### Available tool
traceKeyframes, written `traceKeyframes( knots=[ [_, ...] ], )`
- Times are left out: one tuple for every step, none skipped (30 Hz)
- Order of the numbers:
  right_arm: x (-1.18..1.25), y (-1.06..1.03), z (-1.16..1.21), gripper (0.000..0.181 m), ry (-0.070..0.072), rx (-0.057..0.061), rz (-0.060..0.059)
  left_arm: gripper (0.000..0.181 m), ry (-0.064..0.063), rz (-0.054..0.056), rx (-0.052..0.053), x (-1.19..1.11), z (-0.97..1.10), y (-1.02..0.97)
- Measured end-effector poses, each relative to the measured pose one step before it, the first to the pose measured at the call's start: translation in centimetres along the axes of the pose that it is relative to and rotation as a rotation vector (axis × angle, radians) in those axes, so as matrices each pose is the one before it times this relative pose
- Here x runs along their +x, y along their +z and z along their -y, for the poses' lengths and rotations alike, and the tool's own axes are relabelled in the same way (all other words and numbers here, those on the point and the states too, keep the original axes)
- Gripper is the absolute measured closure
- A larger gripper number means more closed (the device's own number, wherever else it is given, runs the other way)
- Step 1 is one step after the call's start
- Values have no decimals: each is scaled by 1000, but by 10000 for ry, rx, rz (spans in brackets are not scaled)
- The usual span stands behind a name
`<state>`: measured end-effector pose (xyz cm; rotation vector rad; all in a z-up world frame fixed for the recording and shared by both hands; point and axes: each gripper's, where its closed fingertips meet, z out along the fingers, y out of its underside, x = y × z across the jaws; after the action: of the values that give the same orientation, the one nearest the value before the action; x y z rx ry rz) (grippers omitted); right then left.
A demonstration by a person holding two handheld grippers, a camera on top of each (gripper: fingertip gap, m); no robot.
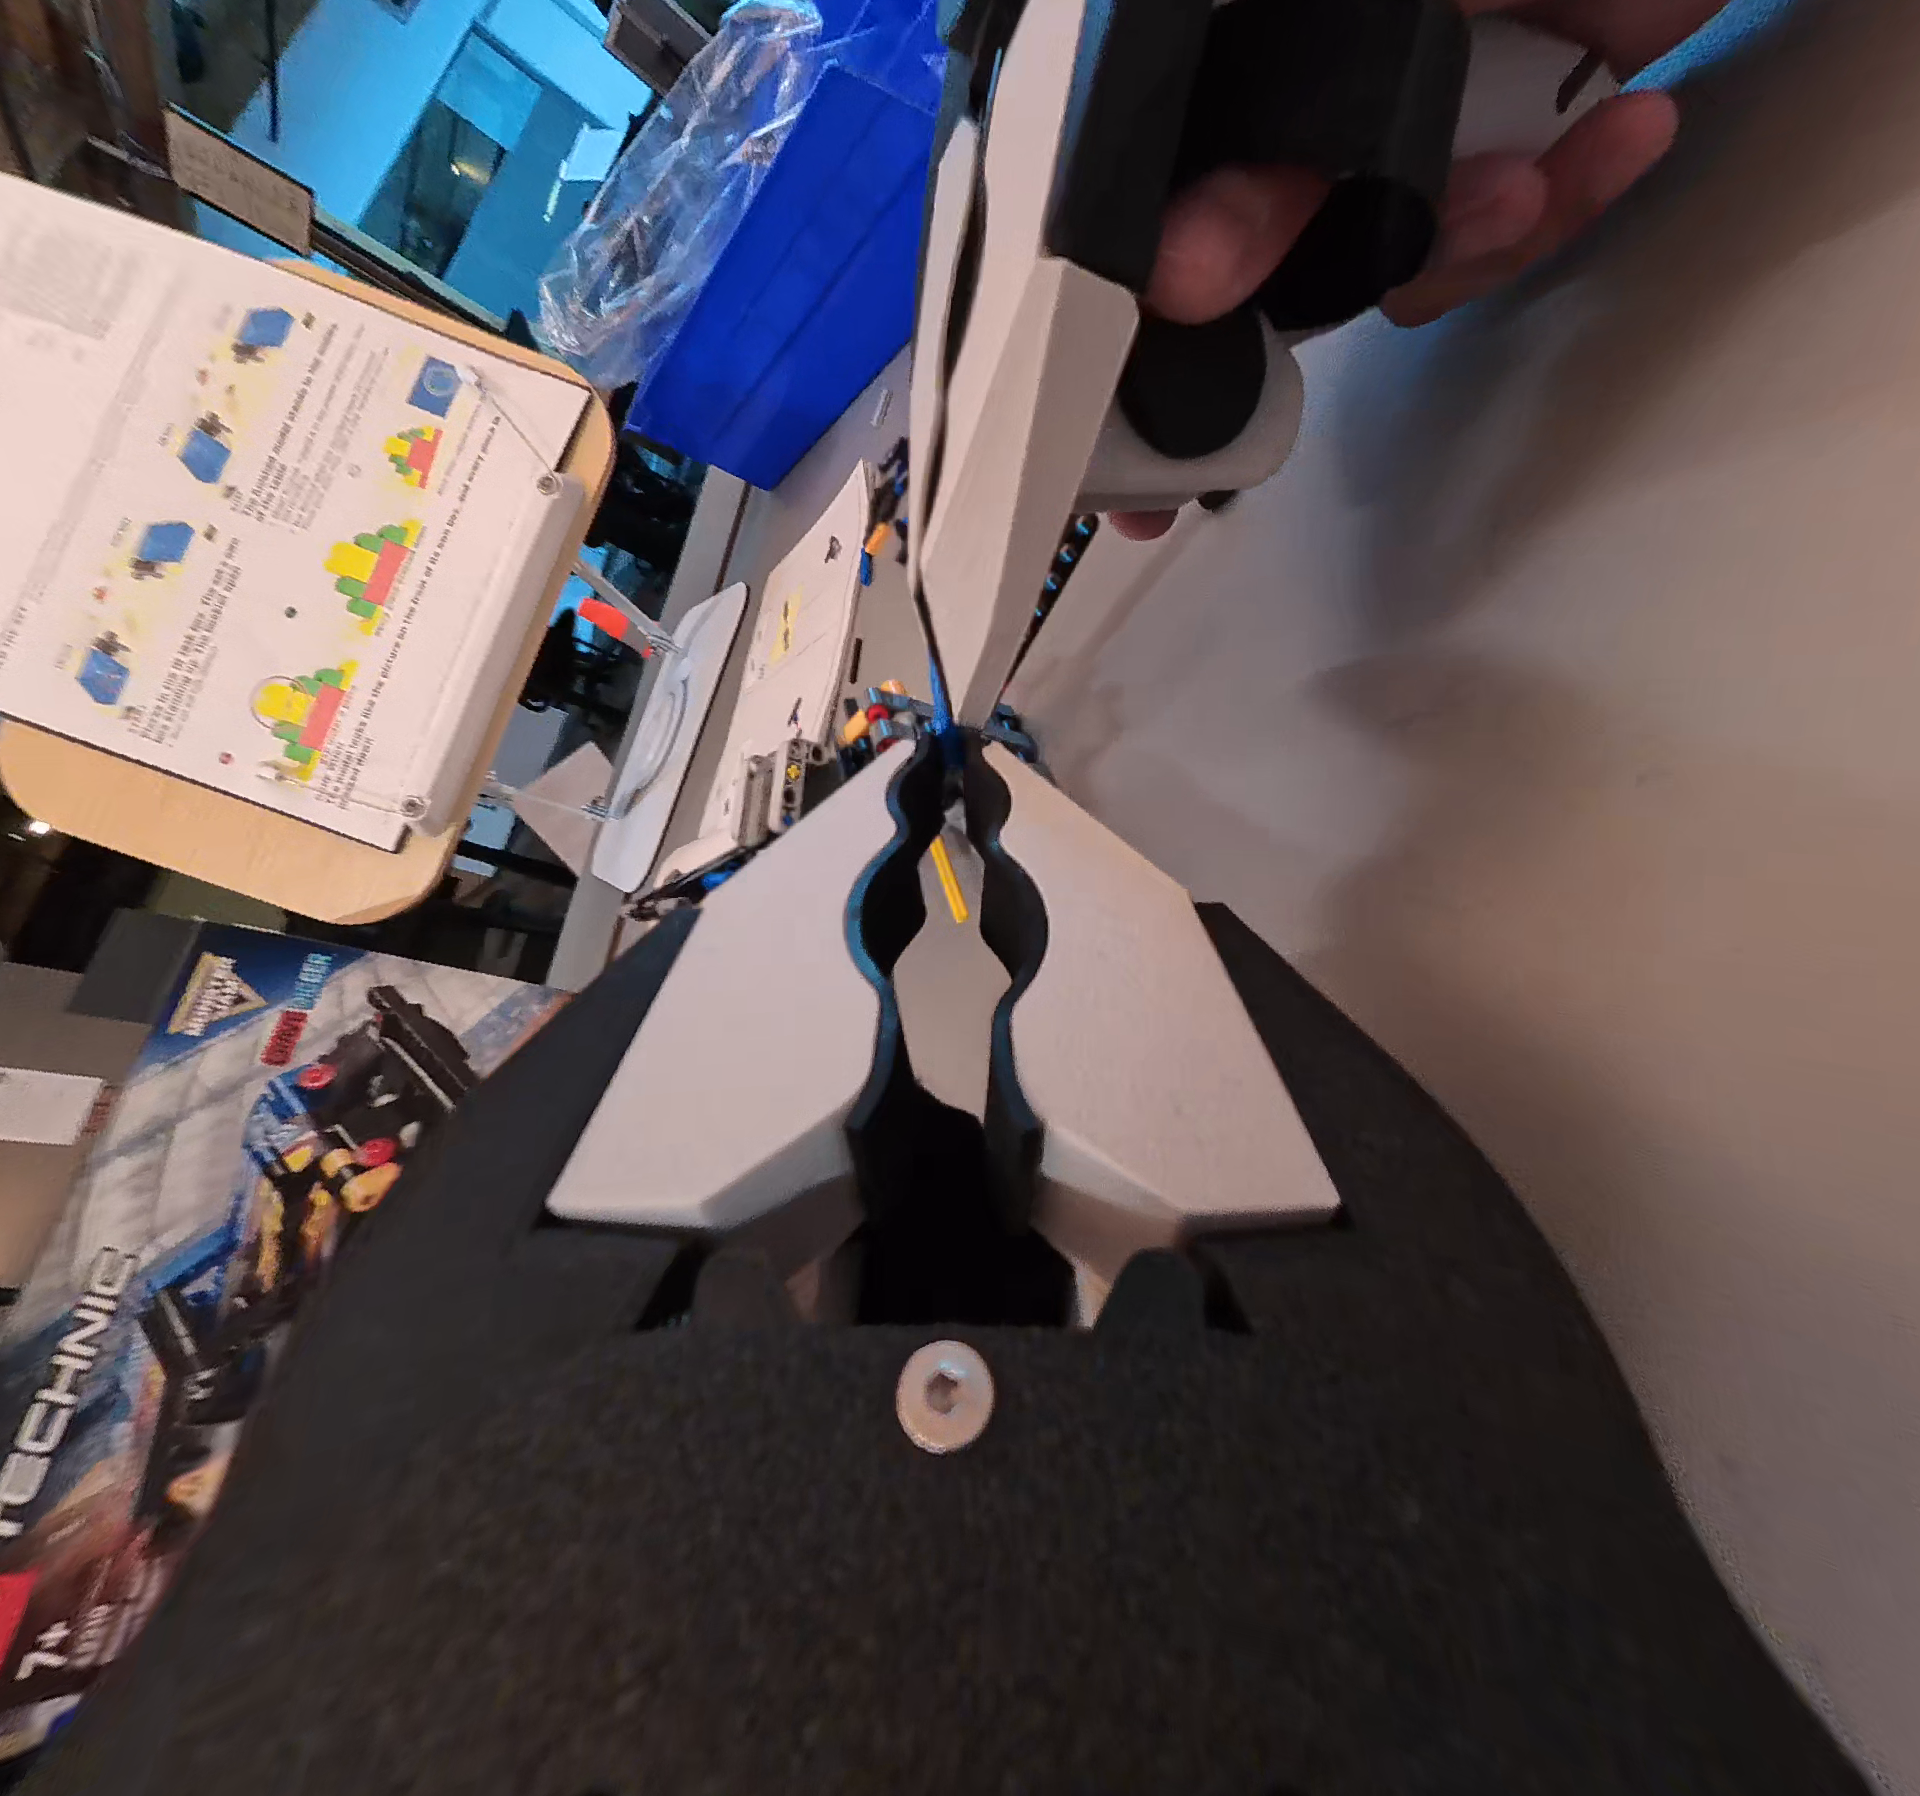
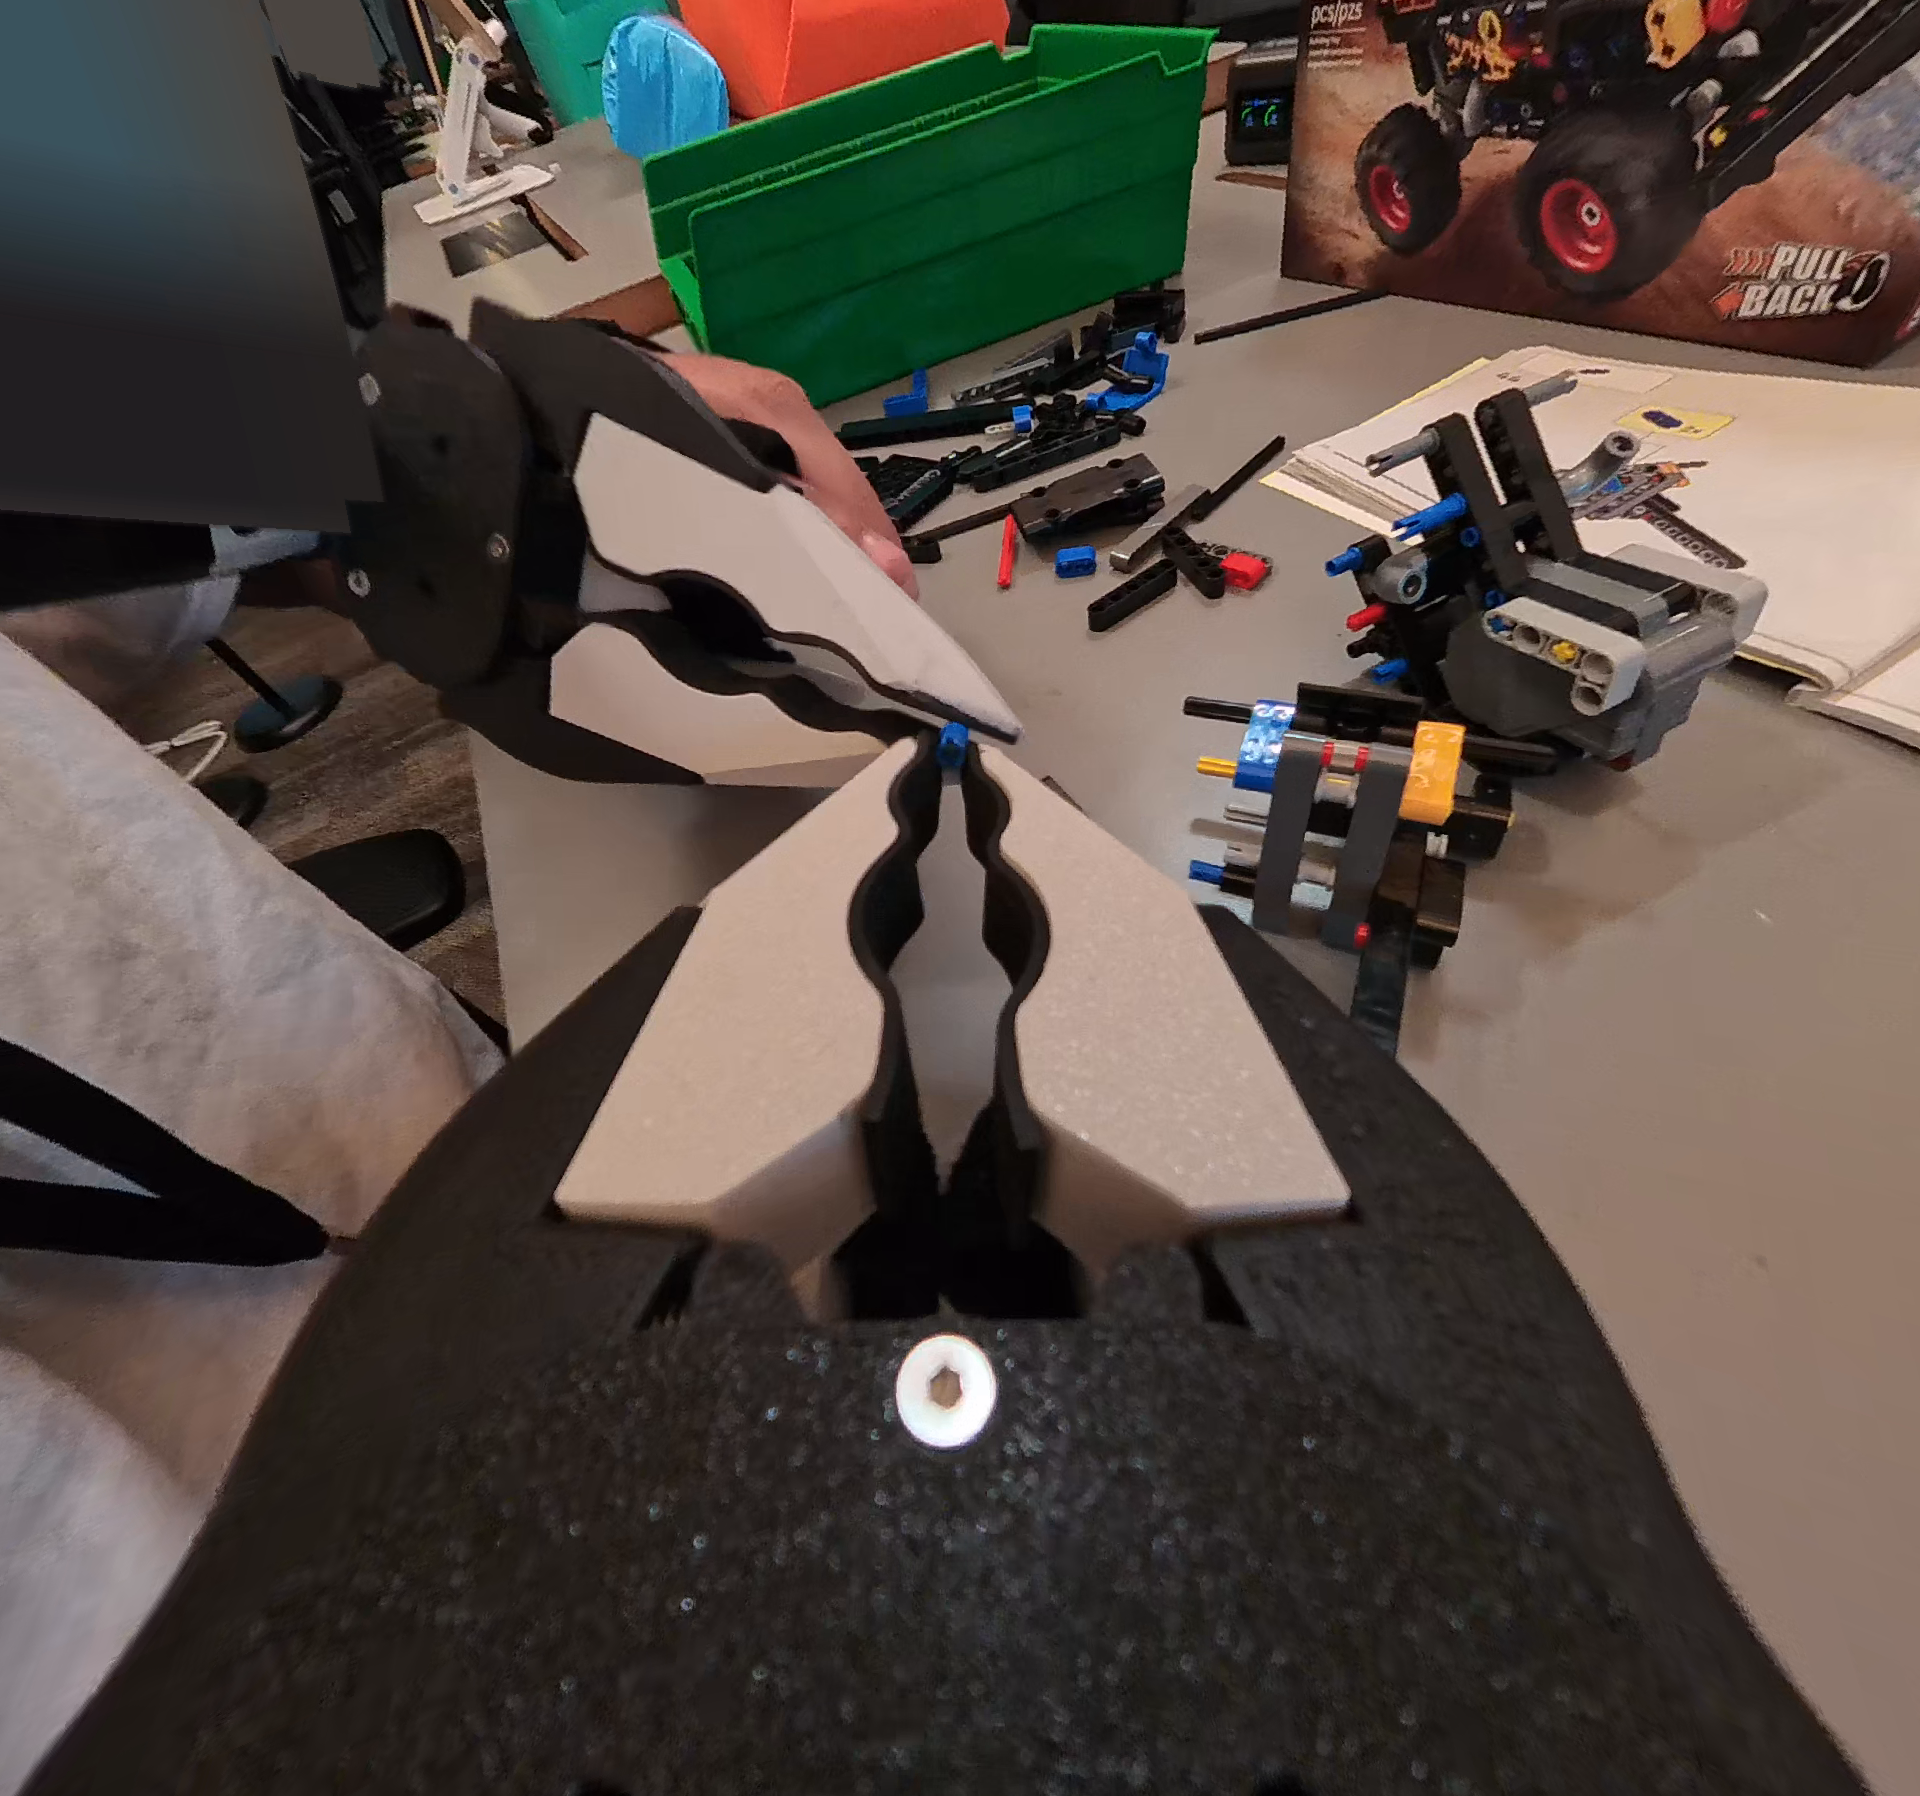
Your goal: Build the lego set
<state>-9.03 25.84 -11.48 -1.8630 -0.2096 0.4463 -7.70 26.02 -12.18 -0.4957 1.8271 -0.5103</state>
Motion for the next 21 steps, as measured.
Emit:
traceKeyframes(
  knots=[
    [-96,-41,83,178,211,60,166,180,133,103,75,-101,115,-87],
    [-115,-63,129,179,244,106,220,180,80,82,114,-123,139,-104],
    [-107,-62,137,179,228,116,207,180,56,51,110,-86,120,-71],
    [-88,-43,58,179,169,60,164,180,25,4,75,-13,52,-57],
    [-32,-16,-25,179,83,-4,86,180,3,-5,42,20,6,-16],
    [-8,-35,8,179,26,15,34,180,0,19,45,2,14,-11],
    [-29,-12,-11,179,0,3,18,180,3,7,38,18,27,-6],
    [-11,-28,-4,179,-12,3,11,180,-12,0,35,12,18,-15],
    [-27,-30,2,179,14,3,25,180,2,-20,23,18,6,-17],
    [-8,-12,-31,179,23,-24,21,180,44,-8,10,18,-31,-13],
    [15,-65,32,179,9,20,11,180,74,42,9,-50,-49,-7],
    [47,-97,53,179,17,19,1,181,90,40,-16,-34,-91,3],
    [94,-105,17,179,41,-7,-7,181,103,19,-9,15,-97,5],
    [101,-139,85,179,62,33,9,181,108,13,21,52,-56,-6],
    [-63,-88,21,179,88,2,122,181,91,91,1,-61,-40,5],
    [-182,-12,-55,179,61,-50,158,181,38,133,2,-155,-19,5],
    [30,29,-50,179,-55,-41,-46,181,-36,44,-2,-115,-14,0],
    [122,49,-76,179,-118,-48,-126,181,-91,-94,-1,62,-2,-3],
    [28,44,-70,179,-42,-49,-42,179,-103,-100,1,78,1,-3],
    [59,20,45,179,31,38,-26,175,-63,-67,29,64,44,-20],
    [74,-19,92,179,45,82,-19,173,-23,-28,38,41,83,-29]
  ],
)
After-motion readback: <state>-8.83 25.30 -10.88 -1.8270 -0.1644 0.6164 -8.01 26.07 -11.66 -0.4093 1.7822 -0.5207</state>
